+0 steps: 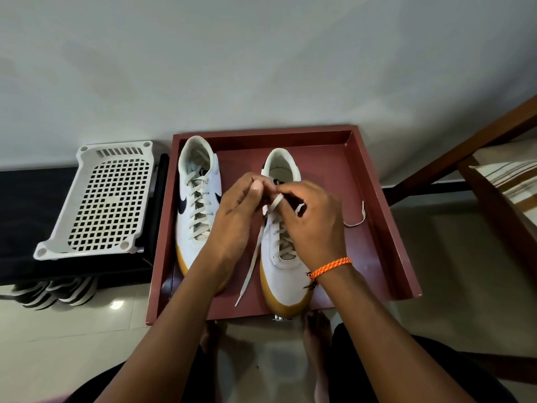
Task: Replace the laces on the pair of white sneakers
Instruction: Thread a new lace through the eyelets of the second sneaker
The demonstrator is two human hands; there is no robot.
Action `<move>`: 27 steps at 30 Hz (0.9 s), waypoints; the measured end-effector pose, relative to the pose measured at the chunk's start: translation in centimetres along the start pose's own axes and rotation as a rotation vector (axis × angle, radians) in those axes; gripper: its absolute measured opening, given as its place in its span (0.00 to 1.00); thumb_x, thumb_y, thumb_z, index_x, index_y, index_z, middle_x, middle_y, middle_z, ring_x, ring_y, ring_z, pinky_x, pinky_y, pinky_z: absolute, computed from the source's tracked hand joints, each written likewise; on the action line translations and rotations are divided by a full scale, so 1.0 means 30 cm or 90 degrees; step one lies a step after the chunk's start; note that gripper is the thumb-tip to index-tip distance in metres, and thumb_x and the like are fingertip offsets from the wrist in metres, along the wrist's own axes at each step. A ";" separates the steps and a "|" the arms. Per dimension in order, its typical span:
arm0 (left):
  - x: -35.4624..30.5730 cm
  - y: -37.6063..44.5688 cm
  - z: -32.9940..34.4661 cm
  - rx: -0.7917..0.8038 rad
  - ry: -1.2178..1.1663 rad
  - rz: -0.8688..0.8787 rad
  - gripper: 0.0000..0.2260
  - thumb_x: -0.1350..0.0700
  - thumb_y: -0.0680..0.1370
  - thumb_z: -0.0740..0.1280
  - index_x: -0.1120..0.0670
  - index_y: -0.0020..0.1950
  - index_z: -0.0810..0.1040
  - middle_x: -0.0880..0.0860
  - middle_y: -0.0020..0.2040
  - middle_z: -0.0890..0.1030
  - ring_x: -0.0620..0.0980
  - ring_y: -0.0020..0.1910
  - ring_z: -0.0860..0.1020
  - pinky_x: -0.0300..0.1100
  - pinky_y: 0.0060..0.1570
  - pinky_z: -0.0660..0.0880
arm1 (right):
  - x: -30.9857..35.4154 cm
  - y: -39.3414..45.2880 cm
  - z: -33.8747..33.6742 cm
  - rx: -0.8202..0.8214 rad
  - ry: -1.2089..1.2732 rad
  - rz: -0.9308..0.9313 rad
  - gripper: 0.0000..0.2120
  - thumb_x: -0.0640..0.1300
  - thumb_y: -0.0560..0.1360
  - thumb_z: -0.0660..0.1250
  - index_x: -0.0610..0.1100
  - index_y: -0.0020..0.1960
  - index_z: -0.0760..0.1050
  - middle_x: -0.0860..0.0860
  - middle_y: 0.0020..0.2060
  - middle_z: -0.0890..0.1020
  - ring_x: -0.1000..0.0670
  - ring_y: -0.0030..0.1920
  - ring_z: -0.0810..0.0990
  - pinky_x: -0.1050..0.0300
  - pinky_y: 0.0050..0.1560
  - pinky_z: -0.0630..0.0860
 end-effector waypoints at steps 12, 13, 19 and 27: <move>-0.057 0.034 -0.072 -0.080 -0.258 0.021 0.14 0.52 0.89 0.56 0.60 0.66 0.75 0.61 0.44 0.81 0.59 0.45 0.80 0.55 0.56 0.79 | -0.128 0.059 -0.118 -0.283 0.392 0.298 0.03 0.39 0.78 0.75 0.39 0.50 0.86 0.47 0.36 0.85 0.50 0.33 0.79 0.56 0.33 0.76; -0.054 0.037 -0.088 -0.129 -0.256 0.004 0.14 0.52 0.89 0.57 0.59 0.64 0.76 0.59 0.41 0.80 0.57 0.41 0.80 0.52 0.51 0.81 | -0.135 0.059 -0.122 -0.295 0.411 0.321 0.02 0.38 0.79 0.75 0.39 0.50 0.85 0.48 0.35 0.84 0.51 0.33 0.78 0.58 0.32 0.76; -0.002 0.042 -0.106 -0.318 0.116 -0.040 0.10 0.58 0.85 0.63 0.53 0.50 0.83 0.49 0.30 0.76 0.49 0.30 0.74 0.42 0.29 0.70 | -0.135 0.066 -0.103 -0.183 0.408 0.369 0.02 0.35 0.78 0.75 0.40 0.46 0.85 0.50 0.32 0.83 0.53 0.33 0.79 0.60 0.34 0.78; -0.004 0.063 0.069 0.006 0.154 0.146 0.12 0.62 0.86 0.60 0.57 0.65 0.81 0.52 0.57 0.85 0.48 0.52 0.85 0.45 0.54 0.81 | -0.064 0.055 -0.038 0.095 0.221 0.184 0.06 0.36 0.78 0.74 0.45 0.49 0.88 0.55 0.38 0.87 0.59 0.34 0.82 0.63 0.38 0.75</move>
Point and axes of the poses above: each hand's wrist, its own y-axis towards the middle knuckle, its own z-axis out of the palm, x = y × z, the point moved 3 cm from there along y, towards the middle knuckle
